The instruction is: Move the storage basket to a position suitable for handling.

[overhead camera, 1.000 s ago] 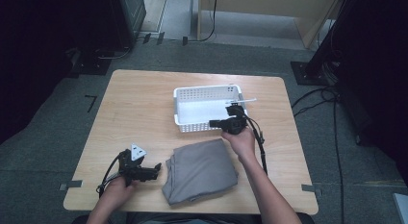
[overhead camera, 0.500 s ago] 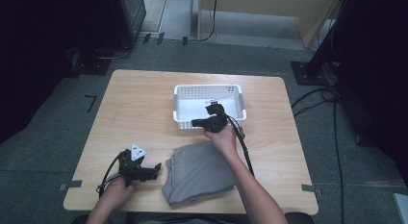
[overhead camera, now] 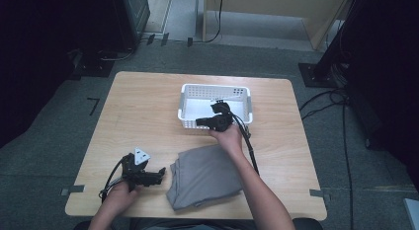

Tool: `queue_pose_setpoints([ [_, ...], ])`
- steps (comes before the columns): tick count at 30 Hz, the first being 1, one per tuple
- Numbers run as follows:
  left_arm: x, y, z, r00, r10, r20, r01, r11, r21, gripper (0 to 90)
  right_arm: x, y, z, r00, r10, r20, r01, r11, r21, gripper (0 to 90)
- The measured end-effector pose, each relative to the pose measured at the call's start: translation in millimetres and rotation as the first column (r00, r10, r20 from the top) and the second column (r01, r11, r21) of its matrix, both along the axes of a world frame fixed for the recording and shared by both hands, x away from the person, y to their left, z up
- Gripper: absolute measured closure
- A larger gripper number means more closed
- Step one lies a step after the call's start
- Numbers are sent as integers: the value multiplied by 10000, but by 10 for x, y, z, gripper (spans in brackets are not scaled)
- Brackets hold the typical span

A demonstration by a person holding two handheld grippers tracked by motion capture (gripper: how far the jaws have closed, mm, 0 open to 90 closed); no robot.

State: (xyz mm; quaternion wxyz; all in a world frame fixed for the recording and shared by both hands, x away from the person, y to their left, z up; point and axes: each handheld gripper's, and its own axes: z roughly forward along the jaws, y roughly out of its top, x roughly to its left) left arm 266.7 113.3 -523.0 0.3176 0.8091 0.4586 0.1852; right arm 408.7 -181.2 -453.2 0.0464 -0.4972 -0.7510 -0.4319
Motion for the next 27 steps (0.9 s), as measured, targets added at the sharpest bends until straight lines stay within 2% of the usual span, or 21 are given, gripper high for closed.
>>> queue_pose_setpoints([
  [1, 0, 0, 0, 10000, 0, 0, 0, 10000, 0, 0, 0, 0, 0, 10000, 0, 0, 0, 10000, 0, 811],
  [2, 0, 0, 0, 10000, -8, -1, 8, 10000, 11, 0, -36, -25, 29, 10000, 76, 61, -77, 9999, 85, 767],
  [4, 0, 1, 1, 10000, -17, 5, 17, 10000, 28, 0, -66, -43, 46, 9998, 184, 102, -184, 9998, 68, 733],
  [11, 0, -1, -1, 10000, 7, 7, -7, 10000, -2, 0, -202, -170, 24, 9969, 763, 198, -755, 9965, -366, 624],
  [15, 0, 1, 0, 10000, -7, 8, 7, 10000, 19, 0, -275, -314, 6, 9974, 721, -21, -722, 9968, -355, 586],
  [18, 0, 0, 0, 10000, -1, 3, 1, 10000, 5, 0, -325, -373, 6, 9974, 724, 52, -721, 9965, -430, 563],
  [19, 0, 1, 1, 10000, -12, 8, 12, 10000, 23, 0, -397, -441, 12, 9971, 746, 152, -738, 9961, -491, 547],
  [25, 0, 0, 0, 10000, 1, 0, -1, 10000, -1, 0, -560, -606, 21, 9969, 733, 274, -718, 9961, -503, 520],
  [27, 0, 0, 0, 10000, 1, 0, -1, 10000, -3, 0, -622, -659, 24, 9970, 735, 253, -717, 9951, -676, 506],
])
